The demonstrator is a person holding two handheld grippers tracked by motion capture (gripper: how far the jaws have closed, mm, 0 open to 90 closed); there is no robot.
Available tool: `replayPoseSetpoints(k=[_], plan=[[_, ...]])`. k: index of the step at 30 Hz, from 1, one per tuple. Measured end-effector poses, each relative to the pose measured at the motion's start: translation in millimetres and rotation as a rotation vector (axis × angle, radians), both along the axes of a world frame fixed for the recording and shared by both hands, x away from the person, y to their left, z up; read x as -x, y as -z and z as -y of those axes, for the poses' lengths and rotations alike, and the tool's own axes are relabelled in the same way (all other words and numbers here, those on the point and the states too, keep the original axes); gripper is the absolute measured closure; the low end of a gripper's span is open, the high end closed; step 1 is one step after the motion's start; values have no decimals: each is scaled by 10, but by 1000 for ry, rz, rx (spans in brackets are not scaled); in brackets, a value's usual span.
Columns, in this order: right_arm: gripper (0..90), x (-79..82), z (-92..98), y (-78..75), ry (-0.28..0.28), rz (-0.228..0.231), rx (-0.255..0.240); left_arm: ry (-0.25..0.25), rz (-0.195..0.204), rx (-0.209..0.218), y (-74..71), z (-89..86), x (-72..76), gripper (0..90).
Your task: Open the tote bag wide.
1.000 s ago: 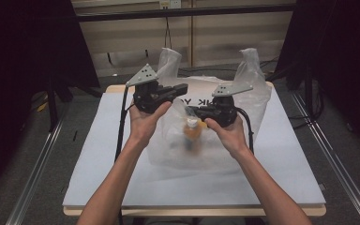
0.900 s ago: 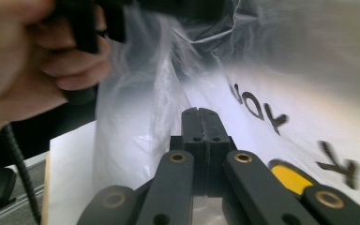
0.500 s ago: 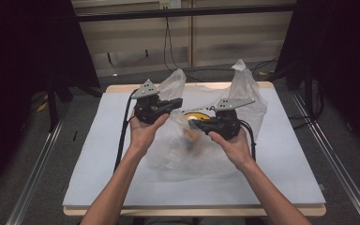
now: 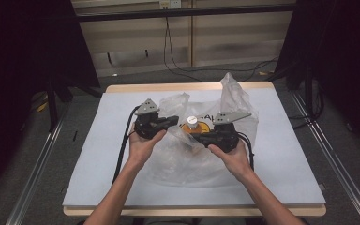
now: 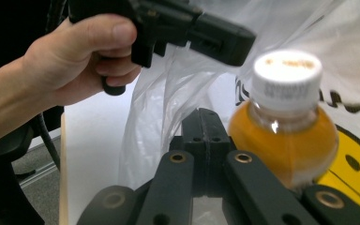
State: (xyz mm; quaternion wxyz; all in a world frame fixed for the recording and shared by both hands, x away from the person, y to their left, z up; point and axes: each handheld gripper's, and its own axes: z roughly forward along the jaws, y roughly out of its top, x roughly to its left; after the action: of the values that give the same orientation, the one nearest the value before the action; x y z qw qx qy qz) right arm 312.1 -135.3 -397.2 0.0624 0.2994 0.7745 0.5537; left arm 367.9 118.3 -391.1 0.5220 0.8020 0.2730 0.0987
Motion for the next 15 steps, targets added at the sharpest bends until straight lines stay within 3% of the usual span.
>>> replayPoseSetpoints(k=[6, 15], plan=[[900, -41, 146, 186, 14, -30, -7, 61, -41, -6, 269, 47, 38, 900], [900, -113, 260, 506, 13, -84, 14, 67, -89, -92, 554, 29, -13, 900]])
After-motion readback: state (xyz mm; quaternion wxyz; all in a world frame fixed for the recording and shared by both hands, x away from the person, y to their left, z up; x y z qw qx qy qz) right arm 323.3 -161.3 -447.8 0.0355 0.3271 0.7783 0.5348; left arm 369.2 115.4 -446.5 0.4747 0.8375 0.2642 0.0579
